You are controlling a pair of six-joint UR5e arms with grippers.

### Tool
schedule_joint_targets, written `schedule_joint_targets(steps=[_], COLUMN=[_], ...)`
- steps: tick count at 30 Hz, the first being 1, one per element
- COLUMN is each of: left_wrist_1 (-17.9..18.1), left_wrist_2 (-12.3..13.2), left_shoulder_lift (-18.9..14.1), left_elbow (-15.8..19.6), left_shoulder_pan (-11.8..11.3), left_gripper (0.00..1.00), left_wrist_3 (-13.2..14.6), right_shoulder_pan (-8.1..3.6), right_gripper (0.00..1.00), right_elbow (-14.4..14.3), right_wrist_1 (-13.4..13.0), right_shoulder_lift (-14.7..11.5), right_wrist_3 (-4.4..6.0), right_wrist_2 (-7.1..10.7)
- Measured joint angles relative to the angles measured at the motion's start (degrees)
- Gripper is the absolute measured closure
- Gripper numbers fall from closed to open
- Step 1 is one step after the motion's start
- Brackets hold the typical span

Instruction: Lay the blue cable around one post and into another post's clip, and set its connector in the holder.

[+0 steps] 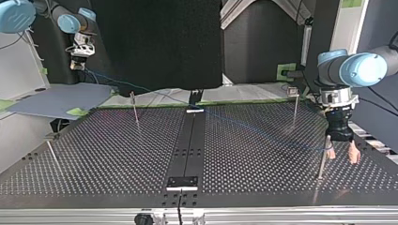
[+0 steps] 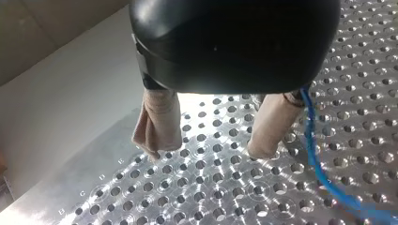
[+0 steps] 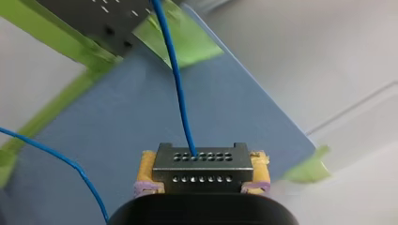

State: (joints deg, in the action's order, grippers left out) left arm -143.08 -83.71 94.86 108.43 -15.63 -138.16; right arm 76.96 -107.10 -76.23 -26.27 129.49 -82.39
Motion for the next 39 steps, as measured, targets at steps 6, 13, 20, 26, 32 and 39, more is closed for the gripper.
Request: schedule_joint_targets(steps=[6, 13, 20, 26, 32, 39], left_wrist_1=[0.0, 0.0, -0.1, -0.1, -0.1, -0.2], left_wrist_2=[0.0, 0.1, 0.1, 0.1, 0.1, 0.1], left_shoulder_lift=[0.0, 0.0, 0.0, 0.0, 0.0, 0.0], left_elbow=[0.0, 0.0, 0.0, 0.0, 0.0, 0.0], left_shoulder_pan=[0.0, 0.0, 0.1, 0.3, 0.5, 0.7], left_gripper=[0.0, 0.0, 0.0, 0.0, 0.0, 0.0], left_wrist_3=[0.0, 0.0, 0.0, 0.0, 0.0, 0.1], right_shoulder_pan=[-2.85, -4.05, -3.26, -1.97, 0.76, 3.92], right_gripper=[1.0, 1.0, 1.0, 1.0, 1.0, 1.0], right_elbow=[0.1, 0.5, 1.3, 2.5, 5.2, 8.3], right_wrist_1=[-0.2, -0.1, 0.3, 1.5, 4.2, 7.4], right_shoulder_lift=[0.0, 0.0, 0.0, 0.0, 0.0, -0.1], right_wrist_3=[-0.32, -2.06, -5.32, -8.35, -11.3, -14.46], right_wrist_2=[0.85, 2.13, 4.71, 7.69, 10.63, 13.81])
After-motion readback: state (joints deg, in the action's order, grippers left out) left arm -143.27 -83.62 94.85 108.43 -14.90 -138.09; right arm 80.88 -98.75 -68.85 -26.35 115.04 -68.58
